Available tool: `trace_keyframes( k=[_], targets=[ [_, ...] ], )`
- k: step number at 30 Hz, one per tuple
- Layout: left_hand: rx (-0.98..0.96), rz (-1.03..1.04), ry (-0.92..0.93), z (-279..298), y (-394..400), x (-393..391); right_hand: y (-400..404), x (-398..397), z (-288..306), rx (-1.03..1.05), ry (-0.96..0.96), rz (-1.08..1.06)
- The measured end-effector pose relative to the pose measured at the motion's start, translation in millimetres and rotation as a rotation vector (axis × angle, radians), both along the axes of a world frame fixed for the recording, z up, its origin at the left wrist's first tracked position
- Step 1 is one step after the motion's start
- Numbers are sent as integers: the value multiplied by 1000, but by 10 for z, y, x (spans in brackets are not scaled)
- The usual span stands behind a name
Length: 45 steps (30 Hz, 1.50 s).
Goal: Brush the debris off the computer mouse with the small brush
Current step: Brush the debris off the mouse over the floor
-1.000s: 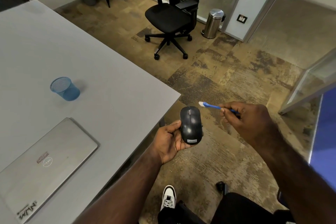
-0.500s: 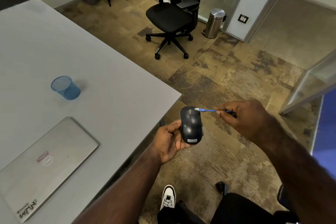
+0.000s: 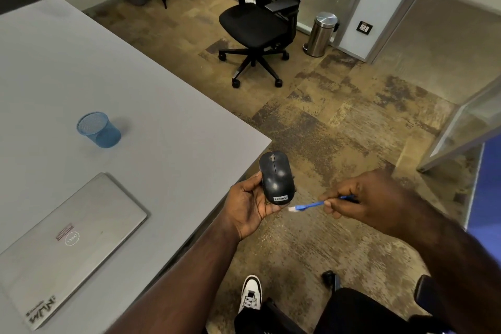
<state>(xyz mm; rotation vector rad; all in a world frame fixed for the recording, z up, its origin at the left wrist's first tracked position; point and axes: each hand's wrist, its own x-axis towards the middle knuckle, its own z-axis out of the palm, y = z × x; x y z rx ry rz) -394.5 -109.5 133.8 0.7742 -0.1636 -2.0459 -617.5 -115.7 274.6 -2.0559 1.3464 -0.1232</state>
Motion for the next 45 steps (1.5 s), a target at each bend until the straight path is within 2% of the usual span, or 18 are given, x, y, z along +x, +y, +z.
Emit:
trace_keyframes(
  k=[2, 6, 8, 11, 14, 18, 23, 28, 33, 39, 45],
  targets=[
    [2, 5, -86, -23, -15, 3, 9, -17, 18, 7, -56, -30],
    [4, 26, -224, -29, -15, -33, -29, 29, 19, -271, -140, -185],
    [-21, 13, -258, -6, 0, -71, -3, 122, -7, -322, -91, -173],
    [-52, -6, -294, 56, 14, -119, 74, 243, -43, -254, 63, -84],
    [-75, -13, -305, 65, 23, -105, 90, 278, 24, -126, 137, 28],
    [-92, -36, -318, 95, 34, -97, 18, 244, 54, -121, 68, -51],
    [-83, -67, -320, 126, 36, -147, -56, 289, -14, -118, 100, -118],
    [-113, -95, -331, 148, 77, -140, -117, 317, 17, -213, -80, -328],
    [-153, -116, -348, 180, 117, -151, -124, 373, 55, -77, -64, -285],
    [-143, -121, -303, 161, 124, -153, -219, 327, 11, -213, -69, -387],
    [-149, -109, -300, 149, 110, -128, -188, 270, 50, 28, -37, -191]
  ],
)
